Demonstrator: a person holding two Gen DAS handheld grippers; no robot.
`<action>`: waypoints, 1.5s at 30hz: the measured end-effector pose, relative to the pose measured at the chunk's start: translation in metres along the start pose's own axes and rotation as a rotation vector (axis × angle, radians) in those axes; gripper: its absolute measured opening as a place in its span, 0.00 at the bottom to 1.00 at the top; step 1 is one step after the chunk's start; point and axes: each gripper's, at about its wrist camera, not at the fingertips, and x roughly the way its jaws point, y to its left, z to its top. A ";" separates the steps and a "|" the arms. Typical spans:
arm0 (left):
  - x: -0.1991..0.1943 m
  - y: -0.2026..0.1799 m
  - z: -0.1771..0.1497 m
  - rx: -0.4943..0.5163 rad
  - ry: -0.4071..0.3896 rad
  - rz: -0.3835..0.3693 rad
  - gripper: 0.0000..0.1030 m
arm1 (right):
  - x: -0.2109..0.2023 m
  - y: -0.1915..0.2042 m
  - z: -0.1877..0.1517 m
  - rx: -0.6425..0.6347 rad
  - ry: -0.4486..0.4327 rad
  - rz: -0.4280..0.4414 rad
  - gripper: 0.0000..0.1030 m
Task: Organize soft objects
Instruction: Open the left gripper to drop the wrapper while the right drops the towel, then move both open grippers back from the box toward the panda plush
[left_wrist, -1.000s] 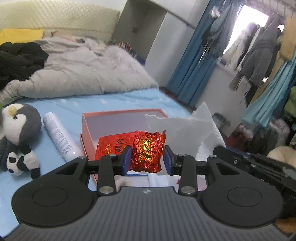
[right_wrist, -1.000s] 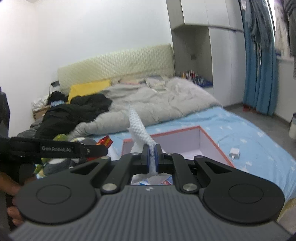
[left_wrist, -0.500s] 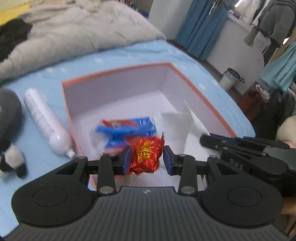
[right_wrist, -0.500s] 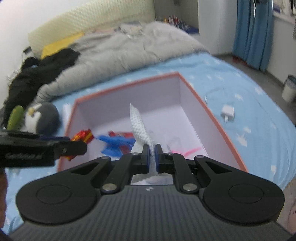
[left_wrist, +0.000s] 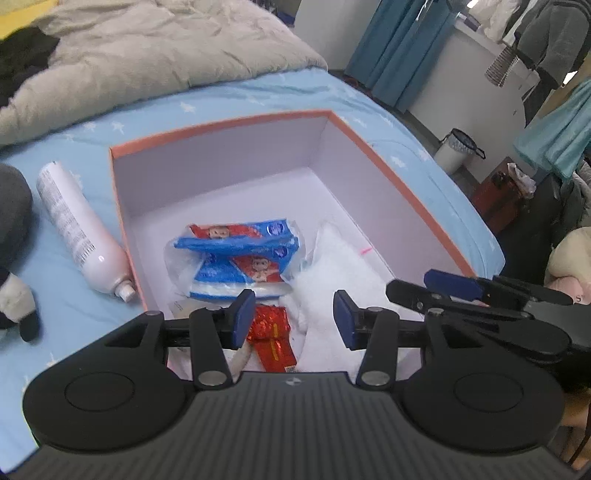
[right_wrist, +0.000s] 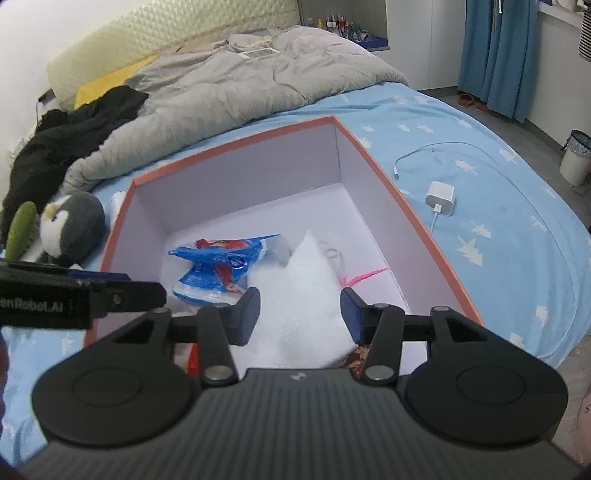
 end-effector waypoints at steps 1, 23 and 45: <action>-0.005 0.000 -0.001 0.000 -0.014 0.004 0.52 | -0.002 0.000 -0.001 -0.004 -0.005 0.004 0.49; -0.148 -0.014 -0.096 0.068 -0.298 0.064 0.52 | -0.119 0.043 -0.055 -0.064 -0.279 0.128 0.50; -0.220 0.012 -0.206 -0.018 -0.341 0.120 0.55 | -0.172 0.086 -0.136 -0.045 -0.303 0.184 0.50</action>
